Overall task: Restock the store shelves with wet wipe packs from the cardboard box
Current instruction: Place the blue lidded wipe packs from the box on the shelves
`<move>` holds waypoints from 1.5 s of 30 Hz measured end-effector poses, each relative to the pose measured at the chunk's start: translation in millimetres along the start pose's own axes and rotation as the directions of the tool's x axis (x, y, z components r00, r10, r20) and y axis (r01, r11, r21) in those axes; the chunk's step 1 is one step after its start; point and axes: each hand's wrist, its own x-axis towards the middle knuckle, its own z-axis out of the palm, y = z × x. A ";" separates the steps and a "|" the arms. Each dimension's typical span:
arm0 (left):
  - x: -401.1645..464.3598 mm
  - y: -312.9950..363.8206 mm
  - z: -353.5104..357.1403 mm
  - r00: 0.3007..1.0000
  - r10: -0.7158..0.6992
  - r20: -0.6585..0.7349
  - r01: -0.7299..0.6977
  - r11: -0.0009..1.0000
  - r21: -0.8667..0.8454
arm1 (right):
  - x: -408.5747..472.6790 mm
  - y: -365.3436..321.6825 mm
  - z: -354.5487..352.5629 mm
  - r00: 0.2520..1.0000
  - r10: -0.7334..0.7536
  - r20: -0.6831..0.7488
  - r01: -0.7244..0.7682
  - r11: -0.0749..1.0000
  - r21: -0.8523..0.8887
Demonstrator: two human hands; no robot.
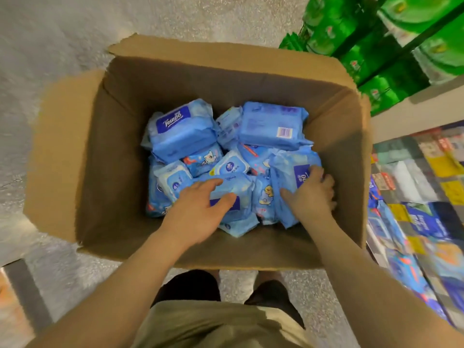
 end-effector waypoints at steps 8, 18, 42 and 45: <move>-0.3 -2.2 0.2 1.000 0.020 0.020 -0.020 1.000 -0.020 | -1.5 -6.9 1.7 0.990 0.141 0.021 -0.142 0.987 0.069; -41.0 53.5 29.9 0.987 0.133 -0.088 -0.158 0.879 -0.449 | -77.2 -27.0 -31.3 0.954 0.122 0.273 -0.299 0.389 0.872; -171.1 397.8 135.5 0.796 0.579 -0.176 -0.471 0.410 -0.781 | -173.8 276.2 -328.7 0.872 0.175 -0.456 0.409 0.250 0.878; -190.9 435.9 175.8 0.755 0.656 -0.016 -0.376 0.412 -0.830 | -180.2 338.8 -351.1 0.846 0.209 -0.490 0.432 0.270 0.861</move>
